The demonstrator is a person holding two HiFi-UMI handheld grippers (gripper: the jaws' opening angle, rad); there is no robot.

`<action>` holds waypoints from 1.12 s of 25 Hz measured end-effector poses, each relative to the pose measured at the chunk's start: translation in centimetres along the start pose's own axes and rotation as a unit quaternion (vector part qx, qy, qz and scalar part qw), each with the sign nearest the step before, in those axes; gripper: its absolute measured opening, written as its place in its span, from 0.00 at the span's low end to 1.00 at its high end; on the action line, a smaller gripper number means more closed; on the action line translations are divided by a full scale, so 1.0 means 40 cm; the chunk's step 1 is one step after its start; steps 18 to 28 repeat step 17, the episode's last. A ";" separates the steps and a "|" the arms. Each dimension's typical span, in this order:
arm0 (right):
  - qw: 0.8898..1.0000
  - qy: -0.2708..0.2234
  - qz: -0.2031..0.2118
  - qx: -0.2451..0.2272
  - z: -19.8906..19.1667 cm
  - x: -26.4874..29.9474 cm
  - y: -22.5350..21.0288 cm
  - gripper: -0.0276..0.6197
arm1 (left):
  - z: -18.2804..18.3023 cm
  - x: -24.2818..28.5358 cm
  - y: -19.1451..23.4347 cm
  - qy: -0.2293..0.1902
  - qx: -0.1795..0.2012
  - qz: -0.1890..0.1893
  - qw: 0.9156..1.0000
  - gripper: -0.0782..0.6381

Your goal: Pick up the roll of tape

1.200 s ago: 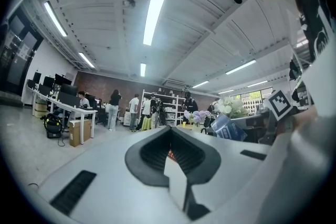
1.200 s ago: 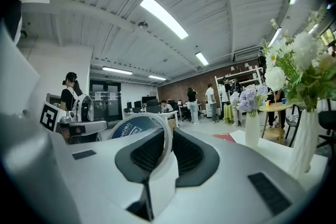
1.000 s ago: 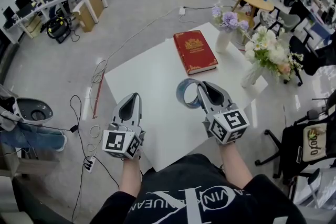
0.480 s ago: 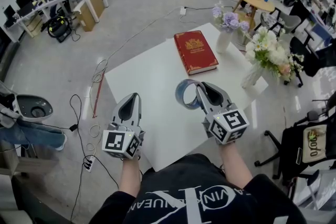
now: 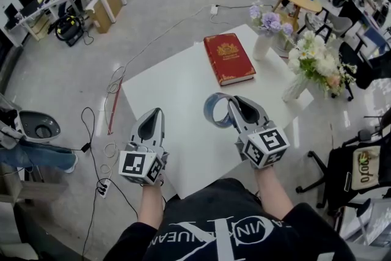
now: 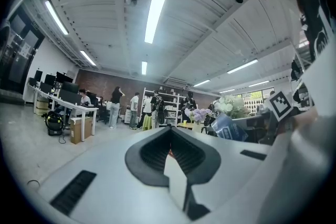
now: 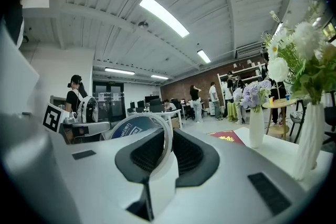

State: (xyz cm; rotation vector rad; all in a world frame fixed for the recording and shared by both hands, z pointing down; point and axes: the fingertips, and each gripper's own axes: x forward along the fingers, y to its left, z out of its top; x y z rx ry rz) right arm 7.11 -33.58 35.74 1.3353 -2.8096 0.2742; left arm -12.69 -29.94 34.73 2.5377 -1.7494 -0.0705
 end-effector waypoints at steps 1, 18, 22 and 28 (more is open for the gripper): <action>1.000 0.000 0.000 0.002 -0.002 0.000 0.000 0.14 | -0.002 0.000 0.000 0.001 -0.001 0.000 1.000 0.11; 1.000 0.005 0.000 0.012 -0.026 0.004 -0.018 0.14 | -0.033 0.020 -0.007 0.016 -0.005 -0.006 1.000 0.11; 1.000 0.005 0.000 0.012 -0.026 0.004 -0.018 0.14 | -0.033 0.020 -0.007 0.016 -0.005 -0.006 1.000 0.11; 1.000 0.005 0.000 0.012 -0.026 0.004 -0.018 0.14 | -0.033 0.020 -0.007 0.016 -0.005 -0.006 1.000 0.11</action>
